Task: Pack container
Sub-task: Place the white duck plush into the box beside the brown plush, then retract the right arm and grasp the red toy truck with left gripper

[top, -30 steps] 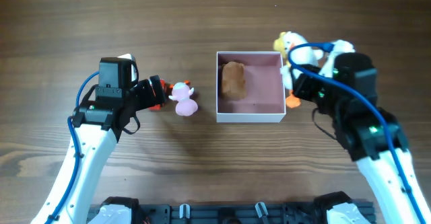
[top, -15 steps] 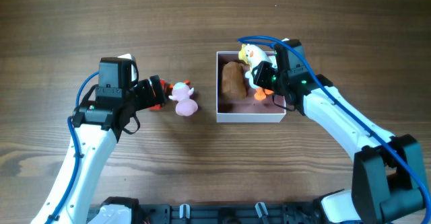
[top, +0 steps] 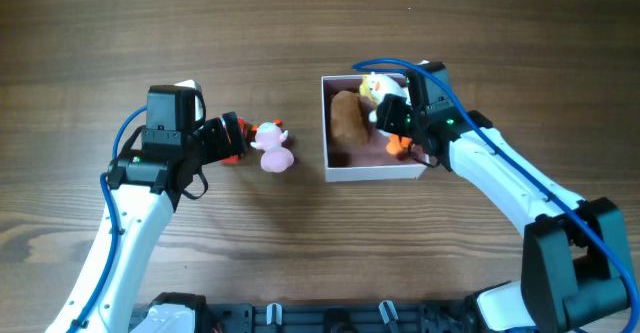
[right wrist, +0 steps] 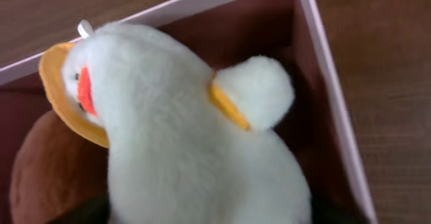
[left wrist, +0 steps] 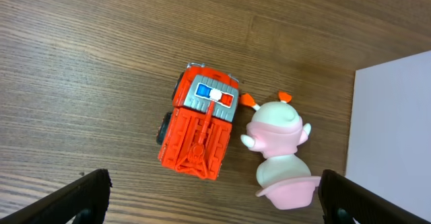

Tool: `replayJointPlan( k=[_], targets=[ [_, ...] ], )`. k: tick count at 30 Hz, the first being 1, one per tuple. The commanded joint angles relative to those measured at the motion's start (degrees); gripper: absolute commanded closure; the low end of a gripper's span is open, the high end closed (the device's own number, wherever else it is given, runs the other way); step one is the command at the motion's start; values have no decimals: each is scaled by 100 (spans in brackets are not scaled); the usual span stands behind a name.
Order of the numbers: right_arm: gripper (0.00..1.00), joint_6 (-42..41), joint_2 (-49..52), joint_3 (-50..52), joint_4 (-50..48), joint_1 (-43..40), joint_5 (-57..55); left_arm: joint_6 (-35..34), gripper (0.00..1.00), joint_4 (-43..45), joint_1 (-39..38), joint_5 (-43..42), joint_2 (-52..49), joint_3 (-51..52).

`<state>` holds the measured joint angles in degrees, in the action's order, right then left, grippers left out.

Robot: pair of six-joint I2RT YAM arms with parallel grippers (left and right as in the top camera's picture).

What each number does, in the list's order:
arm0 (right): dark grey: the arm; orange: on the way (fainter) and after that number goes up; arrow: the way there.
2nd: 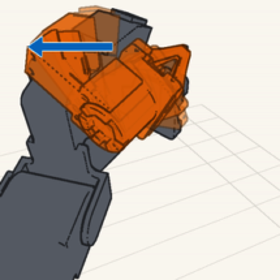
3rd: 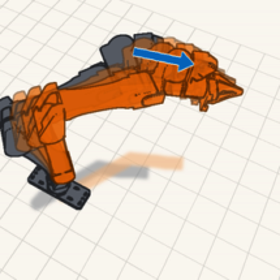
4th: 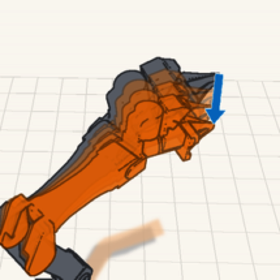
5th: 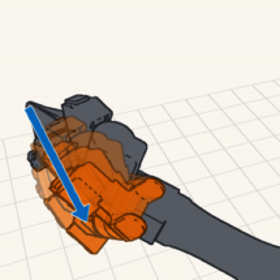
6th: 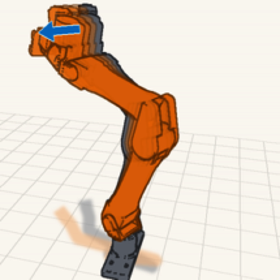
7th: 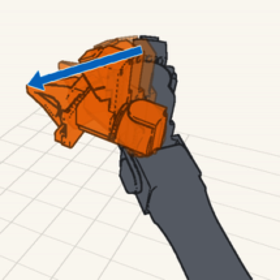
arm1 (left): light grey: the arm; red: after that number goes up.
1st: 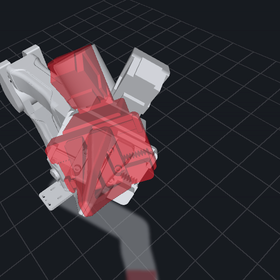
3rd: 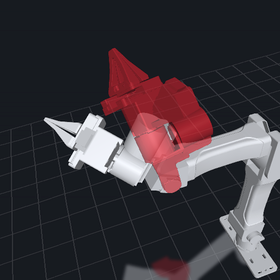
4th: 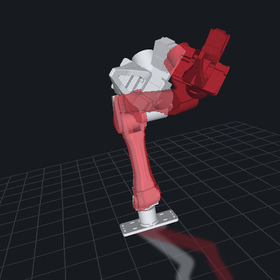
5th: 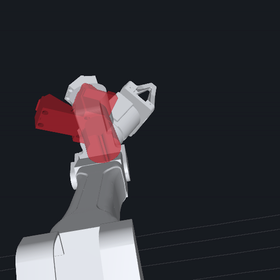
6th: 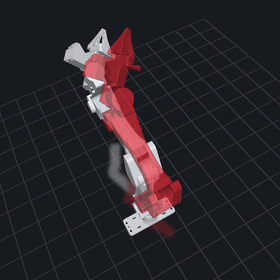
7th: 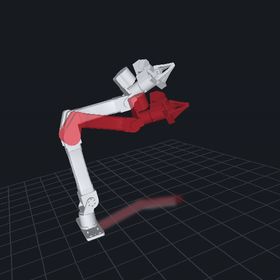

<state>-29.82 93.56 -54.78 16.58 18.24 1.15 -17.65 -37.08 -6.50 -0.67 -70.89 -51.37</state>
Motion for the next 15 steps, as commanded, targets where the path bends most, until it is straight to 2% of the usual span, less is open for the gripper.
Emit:
replayJointPlan(
  k=[1, 5, 9, 10, 11, 13, 15],
  targets=[
    [29, 345, 61, -136, -81, 17, 63, 94, 0, 15, 42, 55, -15, -87],
    [29, 422, -365, -422, -52, 17, 492, 94, 0, 15, 42, 55, -15, -87],
    [29, 431, -1263, -426, 109, -28, -13, 94, 0, 15, 42, 52, -15, -87],
    [27, 431, -1499, -426, 262, -61, -232, 94, 0, 15, 42, 55, -15, -87],
    [17, 409, -2022, -426, 767, -234, -778, 94, 0, 15, 42, 52, -15, -87],
    [12, 332, -2452, -426, 1360, -608, -1043, 94, 0, 13, 42, 55, -15, -87],
    [7, -96, -2776, -424, 2208, -1421, -938, 94, 0, 15, 42, 55, -15, -87]
  ],
)
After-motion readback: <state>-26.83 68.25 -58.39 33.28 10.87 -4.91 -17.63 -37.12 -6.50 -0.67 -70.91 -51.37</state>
